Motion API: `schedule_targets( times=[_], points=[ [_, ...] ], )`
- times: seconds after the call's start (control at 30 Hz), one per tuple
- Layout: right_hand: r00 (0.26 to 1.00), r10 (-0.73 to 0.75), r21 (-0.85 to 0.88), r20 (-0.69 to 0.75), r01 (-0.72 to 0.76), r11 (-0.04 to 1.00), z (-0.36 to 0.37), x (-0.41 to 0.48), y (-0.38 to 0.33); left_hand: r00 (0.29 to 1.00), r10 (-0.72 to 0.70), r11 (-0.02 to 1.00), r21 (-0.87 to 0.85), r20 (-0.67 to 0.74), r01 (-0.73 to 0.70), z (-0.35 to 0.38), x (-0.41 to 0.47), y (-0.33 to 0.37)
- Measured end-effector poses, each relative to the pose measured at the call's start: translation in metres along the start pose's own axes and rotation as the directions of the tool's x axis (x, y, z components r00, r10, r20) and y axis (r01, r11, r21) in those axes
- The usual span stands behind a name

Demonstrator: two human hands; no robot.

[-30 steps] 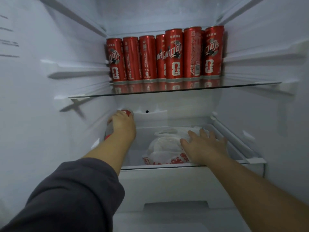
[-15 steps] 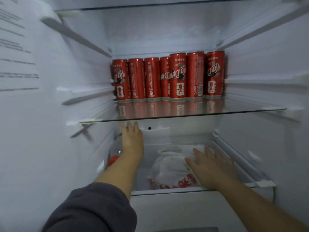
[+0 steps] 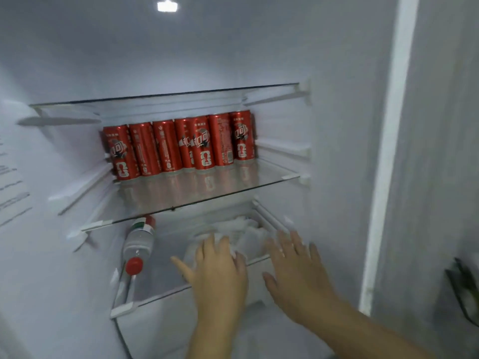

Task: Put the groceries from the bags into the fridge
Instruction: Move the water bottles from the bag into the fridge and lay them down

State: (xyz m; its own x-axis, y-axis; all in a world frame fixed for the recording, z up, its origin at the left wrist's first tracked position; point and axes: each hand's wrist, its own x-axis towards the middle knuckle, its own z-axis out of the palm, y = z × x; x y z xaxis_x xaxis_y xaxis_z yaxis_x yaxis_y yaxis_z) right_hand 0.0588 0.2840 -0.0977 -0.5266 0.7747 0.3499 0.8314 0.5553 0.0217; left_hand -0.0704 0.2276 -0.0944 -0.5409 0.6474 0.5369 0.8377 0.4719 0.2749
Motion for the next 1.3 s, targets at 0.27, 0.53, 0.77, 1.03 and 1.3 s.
schedule_targets(
  times=[0.27, 0.53, 0.77, 1.03, 1.3],
  points=[
    [0.957, -0.158, -0.147, -0.243, 0.124, 0.981, -0.115, -0.130, 0.066, 0.974, 0.199, 0.911, -0.346, -0.111, -0.226, -0.068, -0.107, 0.075],
    [0.936, -0.095, -0.262, -0.339, 0.003, 0.965, -0.213, -0.262, 0.130, 0.925, 0.303, 0.740, -0.556, -0.227, -0.379, -0.152, -0.200, 0.167],
    [0.889, 0.046, -0.440, -0.456, -0.270, 0.857, -0.278, -0.406, 0.210, 0.853, 0.420, 0.576, -0.635, -0.311, -0.515, -0.206, -0.306, 0.273],
    [0.743, 0.443, -0.540, -0.501, -0.669, 0.511, -0.334, -0.618, 0.291, 0.618, 0.739, 0.331, -0.655, -0.268, -0.680, -0.245, -0.468, 0.418],
    [0.241, 0.760, -0.513, -0.603, -0.847, -0.139, -0.373, -0.858, 0.311, 0.250, 0.850, -0.175, -0.695, -0.465, -0.697, -0.321, -0.681, 0.531]
  ],
)
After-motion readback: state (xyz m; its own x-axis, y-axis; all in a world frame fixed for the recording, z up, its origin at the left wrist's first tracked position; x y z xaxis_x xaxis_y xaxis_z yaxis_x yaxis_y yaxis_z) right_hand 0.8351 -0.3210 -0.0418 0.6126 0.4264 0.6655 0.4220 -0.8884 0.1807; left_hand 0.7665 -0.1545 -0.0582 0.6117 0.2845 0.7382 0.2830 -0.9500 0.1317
